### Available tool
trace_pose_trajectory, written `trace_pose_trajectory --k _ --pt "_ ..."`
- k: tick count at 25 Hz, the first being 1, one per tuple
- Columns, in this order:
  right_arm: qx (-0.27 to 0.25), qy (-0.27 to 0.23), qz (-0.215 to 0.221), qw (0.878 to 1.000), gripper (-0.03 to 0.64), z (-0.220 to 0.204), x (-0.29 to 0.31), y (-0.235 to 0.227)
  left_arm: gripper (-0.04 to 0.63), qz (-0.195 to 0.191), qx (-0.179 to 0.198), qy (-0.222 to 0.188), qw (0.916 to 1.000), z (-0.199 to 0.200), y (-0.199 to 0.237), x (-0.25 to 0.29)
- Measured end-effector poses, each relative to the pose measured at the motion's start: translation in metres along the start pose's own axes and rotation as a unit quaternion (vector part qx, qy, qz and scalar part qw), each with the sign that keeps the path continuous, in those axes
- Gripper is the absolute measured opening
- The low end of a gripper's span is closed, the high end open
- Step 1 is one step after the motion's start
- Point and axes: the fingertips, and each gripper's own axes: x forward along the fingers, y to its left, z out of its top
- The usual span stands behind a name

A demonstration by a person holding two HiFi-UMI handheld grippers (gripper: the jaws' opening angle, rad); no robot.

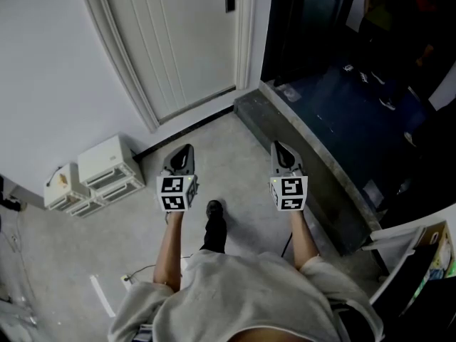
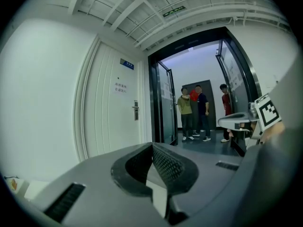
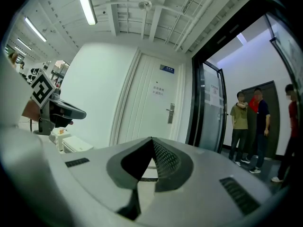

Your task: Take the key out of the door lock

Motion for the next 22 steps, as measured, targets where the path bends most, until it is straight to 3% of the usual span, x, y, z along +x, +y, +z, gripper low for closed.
trace_pose_trajectory --k 10,22 --pt "-0.007 0.011 -0.010 1.000 0.023 -0.003 0.137 -0.022 0.018 -0.022 -0.005 -0.001 0.9997 0.009 0.062 0.137" --pt "-0.017 0.004 -0.030 0.999 0.023 0.037 0.342 -0.046 0.018 -0.043 -0.007 -0.015 0.9989 0.057 0.173 0.316"
